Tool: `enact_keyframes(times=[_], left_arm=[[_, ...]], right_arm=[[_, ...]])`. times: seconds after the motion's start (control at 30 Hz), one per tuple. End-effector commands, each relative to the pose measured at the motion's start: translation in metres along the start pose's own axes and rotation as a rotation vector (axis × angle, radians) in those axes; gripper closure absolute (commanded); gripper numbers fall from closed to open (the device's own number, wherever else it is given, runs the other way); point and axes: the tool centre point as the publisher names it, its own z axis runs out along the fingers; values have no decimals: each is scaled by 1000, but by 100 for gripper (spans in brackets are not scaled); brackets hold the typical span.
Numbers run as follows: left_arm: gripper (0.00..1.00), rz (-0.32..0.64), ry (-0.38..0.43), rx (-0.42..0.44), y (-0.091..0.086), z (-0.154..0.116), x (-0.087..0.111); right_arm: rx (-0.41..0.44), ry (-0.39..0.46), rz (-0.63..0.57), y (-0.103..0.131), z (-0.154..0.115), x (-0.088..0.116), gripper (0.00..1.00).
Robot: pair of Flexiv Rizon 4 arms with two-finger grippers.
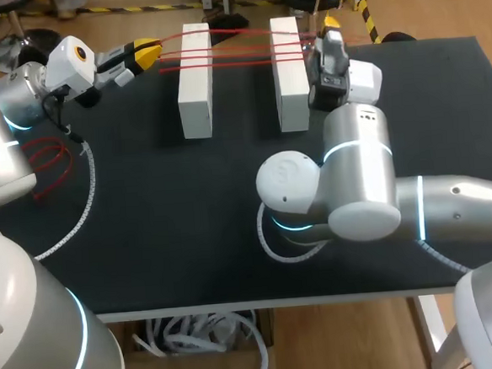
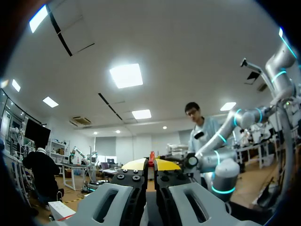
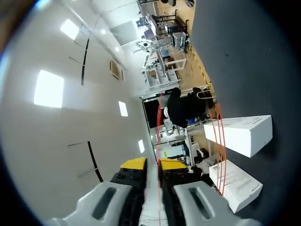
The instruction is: Grab the tape and strap the tape.
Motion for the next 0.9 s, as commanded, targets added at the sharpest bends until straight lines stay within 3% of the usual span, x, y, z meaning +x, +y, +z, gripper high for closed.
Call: enact_keyframes(times=[0.03, 0.1, 0.23, 0.27, 0.33, 0.9], left_arm=[[100, 2, 1, 3, 1, 0, 0], [100, 2, 1, 3, 1, 0, 0], [100, 2, 1, 3, 1, 0, 0], [100, 2, 1, 3, 1, 0, 0], [100, 2, 1, 3, 1, 0, 0], [100, 2, 1, 3, 1, 0, 0]], right_arm=[[-4, -12, -3, 0, -1, 2, 78], [-4, -14, -3, -1, -3, 1, 65], [-4, -19, -1, -1, -4, 0, 63], [-5, -20, -1, -1, -5, -1, 67], [-7, -22, -2, -1, -6, -1, 100], [-56, -47, -30, -1, -13, -3, 100]])
